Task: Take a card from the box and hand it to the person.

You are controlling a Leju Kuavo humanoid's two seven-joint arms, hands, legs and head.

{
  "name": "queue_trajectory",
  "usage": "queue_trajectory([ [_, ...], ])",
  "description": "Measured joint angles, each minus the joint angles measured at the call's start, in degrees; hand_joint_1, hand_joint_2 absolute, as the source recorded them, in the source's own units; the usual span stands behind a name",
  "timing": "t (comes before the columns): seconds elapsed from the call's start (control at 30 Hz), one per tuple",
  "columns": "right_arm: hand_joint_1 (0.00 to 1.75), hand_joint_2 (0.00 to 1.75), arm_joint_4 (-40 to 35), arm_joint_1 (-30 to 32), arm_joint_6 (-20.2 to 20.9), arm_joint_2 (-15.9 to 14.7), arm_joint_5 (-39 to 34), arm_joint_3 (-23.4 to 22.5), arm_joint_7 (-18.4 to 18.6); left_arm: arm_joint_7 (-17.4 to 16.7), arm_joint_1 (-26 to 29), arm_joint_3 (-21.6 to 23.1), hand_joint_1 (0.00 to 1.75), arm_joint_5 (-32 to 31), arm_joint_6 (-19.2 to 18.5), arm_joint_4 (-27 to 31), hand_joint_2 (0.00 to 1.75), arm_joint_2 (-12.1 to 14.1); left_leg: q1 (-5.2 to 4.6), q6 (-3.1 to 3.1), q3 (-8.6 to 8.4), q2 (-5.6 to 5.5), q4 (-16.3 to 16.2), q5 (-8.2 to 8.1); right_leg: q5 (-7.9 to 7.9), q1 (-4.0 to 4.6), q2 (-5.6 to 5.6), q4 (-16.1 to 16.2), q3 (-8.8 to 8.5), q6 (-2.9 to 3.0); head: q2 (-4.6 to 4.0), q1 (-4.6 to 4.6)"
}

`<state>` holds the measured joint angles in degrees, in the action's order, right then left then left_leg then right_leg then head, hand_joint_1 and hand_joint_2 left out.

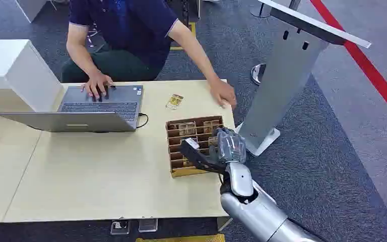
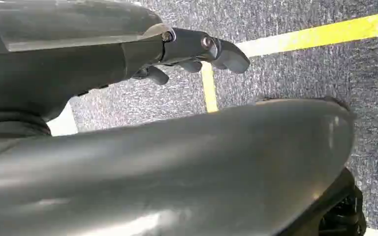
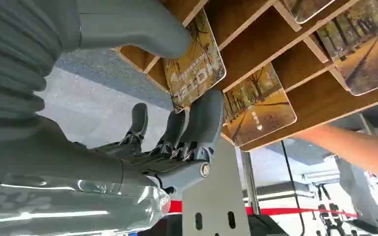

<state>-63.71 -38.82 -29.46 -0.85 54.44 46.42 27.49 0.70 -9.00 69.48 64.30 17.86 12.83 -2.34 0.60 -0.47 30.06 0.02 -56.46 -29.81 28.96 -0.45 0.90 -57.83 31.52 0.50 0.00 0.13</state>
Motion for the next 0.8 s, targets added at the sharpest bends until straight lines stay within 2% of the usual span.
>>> queue_trajectory([
  [0.8,0.00,1.75,0.00,0.02,-0.09,0.00,-1.12,0.00,-0.68,0.07,0.01,0.00,0.00,0.15,0.00,0.00,0.00,0.00,0.00,0.00,0.00,0.00,0.00,0.00,0.00,0.00,0.00,0.00,0.00,0.00,0.00,0.00],
])
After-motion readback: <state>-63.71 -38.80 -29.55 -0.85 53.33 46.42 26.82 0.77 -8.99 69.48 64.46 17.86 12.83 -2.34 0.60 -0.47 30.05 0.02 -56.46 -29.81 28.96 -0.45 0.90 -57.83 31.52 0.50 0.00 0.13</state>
